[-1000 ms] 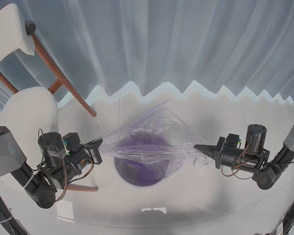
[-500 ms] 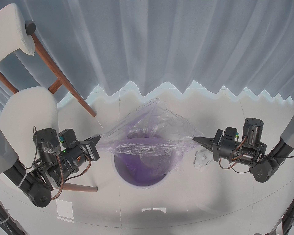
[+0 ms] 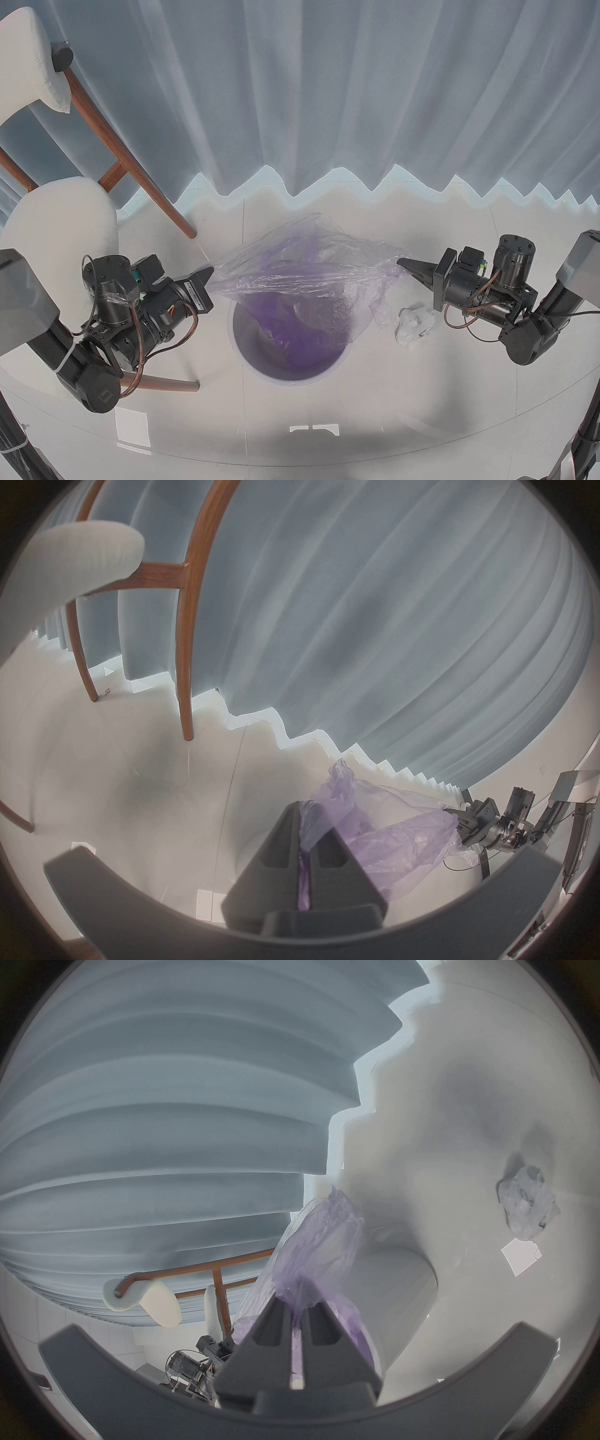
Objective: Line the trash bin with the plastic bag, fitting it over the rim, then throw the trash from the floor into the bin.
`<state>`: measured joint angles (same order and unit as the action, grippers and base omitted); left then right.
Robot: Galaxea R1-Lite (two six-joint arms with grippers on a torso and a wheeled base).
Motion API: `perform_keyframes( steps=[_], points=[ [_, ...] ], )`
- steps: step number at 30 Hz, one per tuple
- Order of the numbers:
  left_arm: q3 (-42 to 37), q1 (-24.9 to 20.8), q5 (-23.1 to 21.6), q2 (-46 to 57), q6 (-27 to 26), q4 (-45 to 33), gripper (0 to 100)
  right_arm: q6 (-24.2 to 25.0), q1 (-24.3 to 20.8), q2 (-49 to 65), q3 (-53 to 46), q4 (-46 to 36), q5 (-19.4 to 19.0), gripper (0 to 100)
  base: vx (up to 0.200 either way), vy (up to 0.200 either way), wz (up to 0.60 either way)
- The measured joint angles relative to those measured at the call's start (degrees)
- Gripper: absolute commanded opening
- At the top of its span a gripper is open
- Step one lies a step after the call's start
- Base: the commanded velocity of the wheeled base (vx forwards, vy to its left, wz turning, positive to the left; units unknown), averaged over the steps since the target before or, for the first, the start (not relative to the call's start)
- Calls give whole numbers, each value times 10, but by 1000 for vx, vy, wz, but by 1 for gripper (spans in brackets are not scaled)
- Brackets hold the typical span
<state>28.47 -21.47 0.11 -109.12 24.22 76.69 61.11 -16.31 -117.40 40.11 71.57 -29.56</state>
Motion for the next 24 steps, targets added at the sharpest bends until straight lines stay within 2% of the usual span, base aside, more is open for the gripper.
perform_keyframes(
  steps=[10, 24],
  points=[
    [8, 13, 4, -71, 2, 60, 0, 16, 3, -75, 17, 60, 20, 0, 0, 0, 0],
    [4, 14, 8, -121, -3, 61, 0, 17, 1, -143, 9, 71, 27, 0, 0, 0, 0]
  ],
)
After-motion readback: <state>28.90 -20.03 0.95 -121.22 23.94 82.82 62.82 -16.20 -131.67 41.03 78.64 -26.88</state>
